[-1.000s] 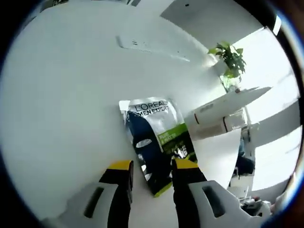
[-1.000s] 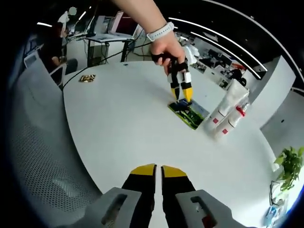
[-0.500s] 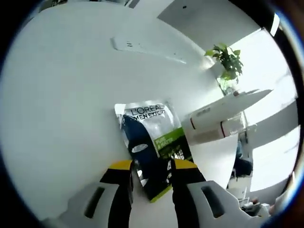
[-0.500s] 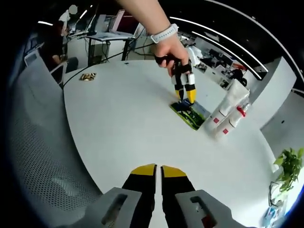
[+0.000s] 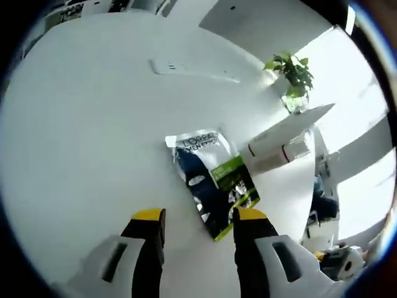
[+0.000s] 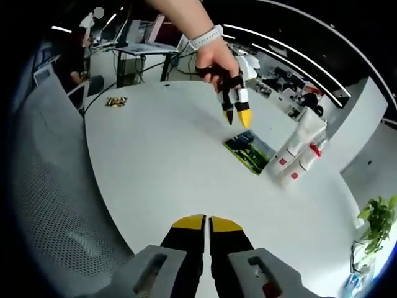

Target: Arrange the skincare products in the storage area until every visible bottle or jar stands upright without overlapping.

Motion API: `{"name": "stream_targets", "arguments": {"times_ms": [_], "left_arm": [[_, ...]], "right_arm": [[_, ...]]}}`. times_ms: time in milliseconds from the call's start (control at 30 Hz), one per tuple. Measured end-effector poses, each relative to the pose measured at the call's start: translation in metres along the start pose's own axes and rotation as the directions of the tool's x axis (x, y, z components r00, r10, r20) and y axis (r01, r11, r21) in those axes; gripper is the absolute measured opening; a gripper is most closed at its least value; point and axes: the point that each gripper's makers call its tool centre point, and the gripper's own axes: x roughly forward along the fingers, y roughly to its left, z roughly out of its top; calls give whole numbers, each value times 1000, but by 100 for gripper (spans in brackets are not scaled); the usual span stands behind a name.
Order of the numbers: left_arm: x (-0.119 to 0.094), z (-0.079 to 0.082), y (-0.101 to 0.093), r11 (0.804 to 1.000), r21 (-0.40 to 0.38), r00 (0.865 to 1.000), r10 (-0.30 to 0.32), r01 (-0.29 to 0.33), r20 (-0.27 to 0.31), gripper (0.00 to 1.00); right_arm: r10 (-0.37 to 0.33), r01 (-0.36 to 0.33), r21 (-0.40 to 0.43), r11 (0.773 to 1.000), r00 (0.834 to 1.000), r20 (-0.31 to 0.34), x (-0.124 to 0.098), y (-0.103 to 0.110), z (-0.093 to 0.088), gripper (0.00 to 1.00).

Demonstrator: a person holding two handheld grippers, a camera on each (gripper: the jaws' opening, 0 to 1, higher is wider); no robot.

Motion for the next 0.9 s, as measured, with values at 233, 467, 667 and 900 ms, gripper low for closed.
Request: {"name": "stream_targets", "arguments": {"times_ms": [233,467,667,900], "left_arm": [[-68,-39,23,996,71,997,55,-59,59,48],[-129,-111,57,963,114,970,241,-243,33,53],[-154,-182,73,936,92,939,344,-341,-23,59],[-167,-249,83,902,94,899,430,-422,-88,62]], "right_arm": [[18,-19,26,999,997,70,-2,4,13,2],[36,-44,67,997,992,120,-4,8,22,14],[57,-73,99,992,986,159,-5,12,29,24],[66,-82,94,992,986,156,-4,15,28,26]]}}
